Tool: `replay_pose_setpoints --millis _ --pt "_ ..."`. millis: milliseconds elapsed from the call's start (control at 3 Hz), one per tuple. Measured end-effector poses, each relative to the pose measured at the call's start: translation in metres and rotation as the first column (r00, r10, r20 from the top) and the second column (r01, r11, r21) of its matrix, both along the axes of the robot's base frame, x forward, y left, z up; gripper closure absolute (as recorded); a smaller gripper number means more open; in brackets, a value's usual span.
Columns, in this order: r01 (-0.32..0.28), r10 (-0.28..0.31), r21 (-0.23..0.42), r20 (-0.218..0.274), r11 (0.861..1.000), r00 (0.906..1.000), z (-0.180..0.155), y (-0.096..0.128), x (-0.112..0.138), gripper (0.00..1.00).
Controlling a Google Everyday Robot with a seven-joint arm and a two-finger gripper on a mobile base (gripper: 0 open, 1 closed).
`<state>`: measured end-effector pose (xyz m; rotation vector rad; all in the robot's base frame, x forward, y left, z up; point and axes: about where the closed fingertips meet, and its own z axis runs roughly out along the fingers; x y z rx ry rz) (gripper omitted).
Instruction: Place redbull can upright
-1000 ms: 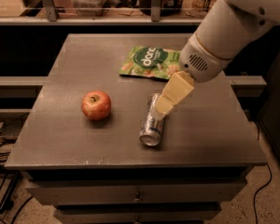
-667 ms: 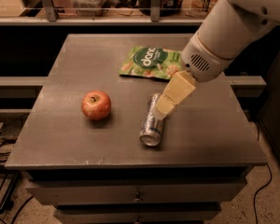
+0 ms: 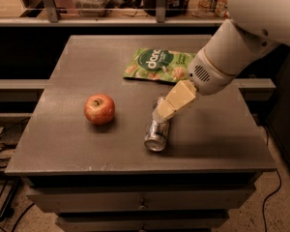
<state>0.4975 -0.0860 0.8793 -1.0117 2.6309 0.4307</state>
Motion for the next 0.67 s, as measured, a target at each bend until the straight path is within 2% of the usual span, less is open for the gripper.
replay_pose_setpoints --millis 333,667 --pt "0.166 -0.163 0.039 -0.065 0.985 0.9844 -0.02 -0.003 0.011 0.0" --pt "0.269 -0.261 0.061 -0.115 0.961 0.9585 -0.032 0.004 0.02 0.0"
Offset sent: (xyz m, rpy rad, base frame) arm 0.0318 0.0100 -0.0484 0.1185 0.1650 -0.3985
